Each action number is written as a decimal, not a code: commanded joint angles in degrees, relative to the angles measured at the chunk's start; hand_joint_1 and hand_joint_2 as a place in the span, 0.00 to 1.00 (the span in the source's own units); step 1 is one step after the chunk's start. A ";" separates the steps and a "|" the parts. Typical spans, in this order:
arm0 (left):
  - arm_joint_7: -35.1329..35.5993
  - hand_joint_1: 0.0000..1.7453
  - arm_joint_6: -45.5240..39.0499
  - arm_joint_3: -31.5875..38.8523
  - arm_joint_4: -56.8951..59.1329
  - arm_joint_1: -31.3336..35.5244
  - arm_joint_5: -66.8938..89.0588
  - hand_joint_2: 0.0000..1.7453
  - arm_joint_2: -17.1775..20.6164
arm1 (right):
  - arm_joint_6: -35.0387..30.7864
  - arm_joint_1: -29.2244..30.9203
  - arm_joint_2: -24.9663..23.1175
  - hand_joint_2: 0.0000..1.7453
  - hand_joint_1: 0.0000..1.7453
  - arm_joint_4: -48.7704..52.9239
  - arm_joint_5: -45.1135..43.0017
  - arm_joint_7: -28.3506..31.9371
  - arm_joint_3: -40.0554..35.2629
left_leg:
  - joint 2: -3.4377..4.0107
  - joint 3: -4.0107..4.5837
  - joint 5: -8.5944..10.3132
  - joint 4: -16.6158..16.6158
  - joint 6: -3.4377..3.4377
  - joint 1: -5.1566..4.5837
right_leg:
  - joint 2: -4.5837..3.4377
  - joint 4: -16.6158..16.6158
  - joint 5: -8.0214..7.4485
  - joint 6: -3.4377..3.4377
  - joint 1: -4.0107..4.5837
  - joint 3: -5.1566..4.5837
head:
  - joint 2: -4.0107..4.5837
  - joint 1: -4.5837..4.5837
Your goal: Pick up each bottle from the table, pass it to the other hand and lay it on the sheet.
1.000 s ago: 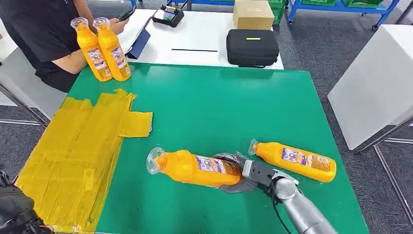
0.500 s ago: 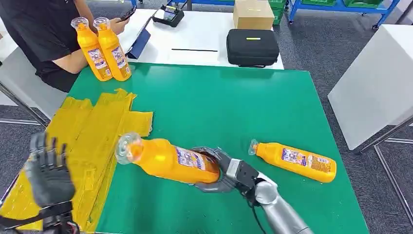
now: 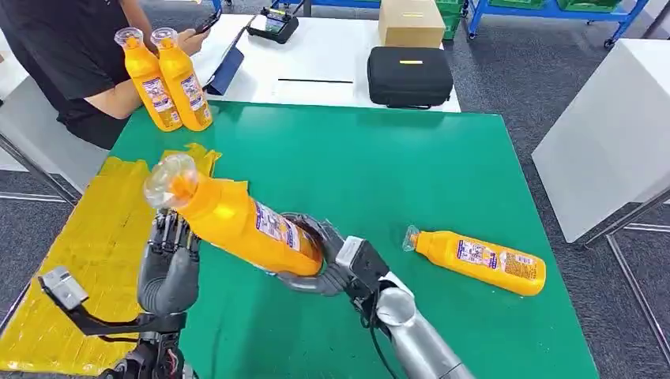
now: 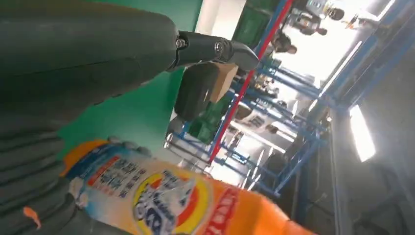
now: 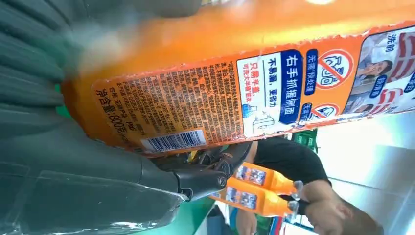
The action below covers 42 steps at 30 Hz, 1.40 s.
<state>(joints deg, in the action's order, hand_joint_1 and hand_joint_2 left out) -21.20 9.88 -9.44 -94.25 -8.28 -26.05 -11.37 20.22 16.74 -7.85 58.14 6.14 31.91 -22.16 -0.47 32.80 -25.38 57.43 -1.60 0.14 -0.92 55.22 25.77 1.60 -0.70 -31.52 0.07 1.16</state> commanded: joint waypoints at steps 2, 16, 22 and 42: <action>0.76 0.00 -0.24 -3.87 5.80 4.12 1.31 1.00 2.65 | -1.81 1.50 -2.42 1.00 1.00 -2.32 -0.63 -1.90 2.15 | -0.04 -0.05 0.03 -0.06 0.09 -0.03 | 0.13 -0.02 0.02 -0.07 -0.03 0.06 | 0.00 0.00; 0.77 0.00 -4.88 -5.54 7.59 8.43 2.11 1.00 2.95 | -11.88 0.33 -6.38 1.00 1.00 -11.98 14.45 -9.12 -18.65 | 0.18 -0.08 -0.03 -0.08 0.11 0.04 | -0.10 -0.04 -0.01 -0.10 0.05 0.01 | 0.00 0.00; 1.06 0.00 -4.96 -6.45 8.16 9.00 2.15 1.00 2.89 | -11.59 0.85 -5.37 1.00 1.00 -15.71 14.71 -8.94 -24.95 | -0.04 -0.02 0.01 -0.07 0.12 0.08 | 0.13 -0.06 0.04 -0.07 0.08 0.02 | 0.00 0.00; -1.02 1.00 -5.75 -5.30 7.13 5.63 1.13 1.00 3.53 | -14.64 0.07 -2.72 1.00 1.00 -15.28 12.92 -9.10 -22.48 | -0.09 0.01 0.03 -0.08 0.14 0.03 | 0.30 -0.08 0.08 -0.09 0.03 -0.04 | 0.00 0.00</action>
<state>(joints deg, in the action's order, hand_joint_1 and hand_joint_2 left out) -22.01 3.96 -13.66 -88.76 -5.76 -24.70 -8.81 5.81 18.68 -12.24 45.81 18.01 22.84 -39.26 -0.34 33.00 -25.34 57.43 -1.55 0.15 -0.94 55.23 25.77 1.59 -0.70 -31.84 0.07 1.16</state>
